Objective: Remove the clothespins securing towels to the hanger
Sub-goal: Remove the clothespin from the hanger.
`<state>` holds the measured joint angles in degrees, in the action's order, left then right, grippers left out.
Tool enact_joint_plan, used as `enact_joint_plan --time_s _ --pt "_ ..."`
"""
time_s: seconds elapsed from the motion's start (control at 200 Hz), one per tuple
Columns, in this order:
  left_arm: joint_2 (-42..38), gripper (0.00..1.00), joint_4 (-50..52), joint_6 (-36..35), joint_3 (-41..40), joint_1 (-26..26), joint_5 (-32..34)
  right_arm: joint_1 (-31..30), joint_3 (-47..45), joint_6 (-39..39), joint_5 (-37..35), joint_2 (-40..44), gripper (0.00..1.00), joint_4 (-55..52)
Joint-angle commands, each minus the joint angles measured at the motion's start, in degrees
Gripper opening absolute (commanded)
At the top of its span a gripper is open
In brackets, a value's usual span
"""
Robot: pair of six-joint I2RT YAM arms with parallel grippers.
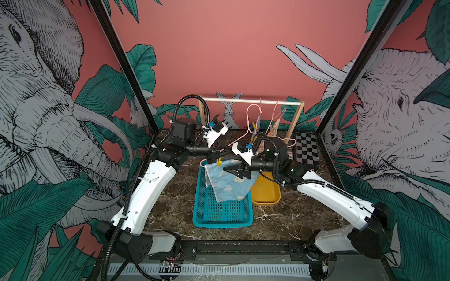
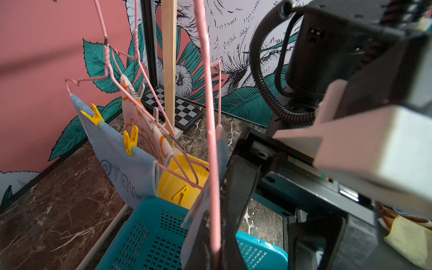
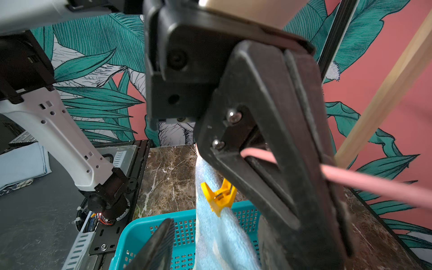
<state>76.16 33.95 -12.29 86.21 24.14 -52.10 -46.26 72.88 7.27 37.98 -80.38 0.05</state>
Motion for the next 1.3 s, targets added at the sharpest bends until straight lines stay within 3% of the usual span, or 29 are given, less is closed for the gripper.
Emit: enact_joint_plan --time_s 0.0,0.64,0.945,1.09,1.295 --pt "-0.27 0.00 -2.40 1.13 -0.03 -0.06 -3.14 -0.91 1.91 1.73 -0.01 -1.02 0.56 1.85" --pt "1.58 0.00 -2.73 2.45 1.14 0.64 -4.68 -1.64 4.64 1.50 -0.47 -3.75 0.61 4.69" --pt "2.06 0.00 -2.69 2.98 1.50 0.80 -4.77 -1.90 4.98 3.83 1.27 -4.08 0.33 3.37" --pt "2.28 0.00 -2.94 3.64 1.59 0.73 -5.11 -2.07 5.09 5.05 -1.18 -4.35 0.39 2.02" --pt "2.50 0.00 -3.06 4.12 1.59 0.82 -5.64 -2.36 5.85 6.79 -2.45 -5.05 0.39 0.36"
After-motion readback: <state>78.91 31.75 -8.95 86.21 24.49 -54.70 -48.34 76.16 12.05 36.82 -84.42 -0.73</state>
